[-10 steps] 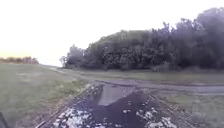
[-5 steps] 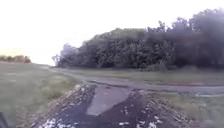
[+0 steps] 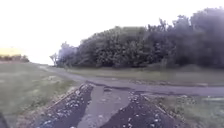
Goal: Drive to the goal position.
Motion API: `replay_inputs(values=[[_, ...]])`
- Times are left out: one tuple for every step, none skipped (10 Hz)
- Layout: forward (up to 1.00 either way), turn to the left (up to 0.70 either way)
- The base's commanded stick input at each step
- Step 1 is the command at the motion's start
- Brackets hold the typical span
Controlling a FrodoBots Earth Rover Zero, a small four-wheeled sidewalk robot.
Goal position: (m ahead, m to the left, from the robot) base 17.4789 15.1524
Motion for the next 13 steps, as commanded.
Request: replay_inputs(values=[[0.7,0.0],[0.7,0.0],[0.7,0.0],[0.7,0.0],[0.7,0.0],[0.7,0.0],[0.7,0.0],[0.7,0.0],[0.7,0.0],[0.7,0.0],[0.7,0.0],[0.7,0.0],[0.7,0.0]])
